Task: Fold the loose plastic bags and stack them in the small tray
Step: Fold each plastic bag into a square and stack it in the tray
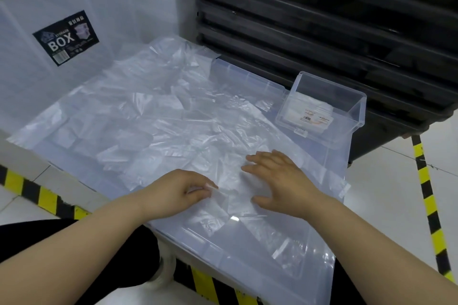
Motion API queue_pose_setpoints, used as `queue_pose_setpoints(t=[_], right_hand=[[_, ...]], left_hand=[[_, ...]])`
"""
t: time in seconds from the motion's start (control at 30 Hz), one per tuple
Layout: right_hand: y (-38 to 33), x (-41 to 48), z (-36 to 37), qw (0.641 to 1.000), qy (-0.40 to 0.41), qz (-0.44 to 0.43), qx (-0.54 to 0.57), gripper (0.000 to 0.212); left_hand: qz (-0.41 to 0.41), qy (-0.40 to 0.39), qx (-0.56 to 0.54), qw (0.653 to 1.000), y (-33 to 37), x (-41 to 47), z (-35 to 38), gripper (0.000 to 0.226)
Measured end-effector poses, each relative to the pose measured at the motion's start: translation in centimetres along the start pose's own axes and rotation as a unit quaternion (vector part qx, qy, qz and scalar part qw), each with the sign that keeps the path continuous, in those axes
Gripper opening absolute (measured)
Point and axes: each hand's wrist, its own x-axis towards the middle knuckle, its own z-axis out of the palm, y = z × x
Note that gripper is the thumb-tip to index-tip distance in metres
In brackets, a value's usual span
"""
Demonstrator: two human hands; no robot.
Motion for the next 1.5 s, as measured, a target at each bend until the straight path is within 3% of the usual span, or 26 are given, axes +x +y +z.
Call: queue_pose_setpoints(t=[0.03,0.13,0.23,0.3,0.4,0.5,0.57,0.63,0.7,0.77,0.83,0.93,1.0,1.03,1.1,1.2,1.33,1.43,1.5], right_hand=[[0.0,0.3,0.8,0.998,0.048,-0.023,-0.021,0.051],[-0.4,0.8,1.9,0.990,0.117,-0.060,-0.042,0.018],[-0.4,0.8,2.1,0.986,0.151,-0.039,-0.050,0.009],[-0.6,0.7,1.8,0.989,0.141,-0.005,-0.041,0.019],[-2.2,0.5,0.6,0.991,0.111,0.036,-0.059,0.018],[-4.0,0.8,0.3,0.988,0.135,0.047,-0.058,0.063],[-4.9,0.7,0.3,0.985,0.146,0.060,-0.071,0.072],[-5.4,0.6,0.4,0.987,0.136,0.061,-0.064,0.073],[-5.3,0.3,0.8,0.991,0.113,0.053,-0.053,0.065],[-5.3,-0.2,0.7,0.993,0.093,0.030,-0.069,0.038],[-4.9,-0.4,0.3,0.997,0.053,0.006,-0.053,0.011],[-3.2,-0.7,-1.2,0.995,-0.090,0.038,-0.026,0.029],[-2.2,-1.0,-2.2,0.991,-0.104,0.078,-0.001,0.028],[-1.6,-1.2,-2.4,0.989,-0.107,0.097,0.010,0.027],[-0.5,-1.4,-3.1,0.982,-0.131,0.128,0.043,0.024],[1.4,-1.9,-3.8,0.949,-0.181,0.191,0.174,0.017],[2.7,-2.0,-3.6,0.882,-0.180,0.263,0.345,0.016],[3.0,-1.8,-3.1,0.867,-0.160,0.301,0.364,0.014],[3.0,-1.5,-2.8,0.866,-0.158,0.316,0.353,0.015]], left_hand=[[-0.014,-0.007,-0.009,1.000,-0.1,-0.1,-0.3,0.036],[-0.038,-0.022,-0.018,0.999,-0.5,0.1,-0.7,0.037],[-0.038,0.000,-0.040,0.998,0.1,0.0,-1.1,0.031],[-0.030,0.049,-0.073,0.996,0.6,-0.3,-1.7,0.042],[0.007,0.109,-0.069,0.992,1.8,-0.8,-2.2,0.053],[0.095,0.106,0.108,0.984,2.8,-1.5,-1.4,0.064],[0.130,0.084,0.267,0.951,2.8,-1.8,-0.1,0.079],[0.119,0.094,0.333,0.931,2.7,-1.8,0.9,0.074],[0.094,0.084,0.328,0.936,2.4,-1.4,1.9,0.053],[0.096,0.056,0.319,0.941,1.7,-1.0,2.3,0.038],[0.092,0.040,0.318,0.943,1.2,-0.9,2.2,0.036],[0.077,0.024,0.302,0.950,2.0,-1.3,1.0,0.041],[0.056,0.024,0.271,0.961,2.3,-1.0,0.5,0.056],[0.022,-0.012,0.243,0.970,2.2,-1.1,0.2,0.058],[-0.036,-0.074,0.174,0.981,2.4,-0.8,-0.3,0.054],[-0.097,-0.094,0.072,0.988,2.4,-0.8,-1.2,0.036],[-0.151,-0.030,-0.007,0.988,1.9,0.2,-2.2,0.030],[-0.199,0.058,-0.005,0.978,1.1,0.8,-2.9,0.024],[-0.229,0.093,0.052,0.968,0.9,1.0,-3.2,0.024]])
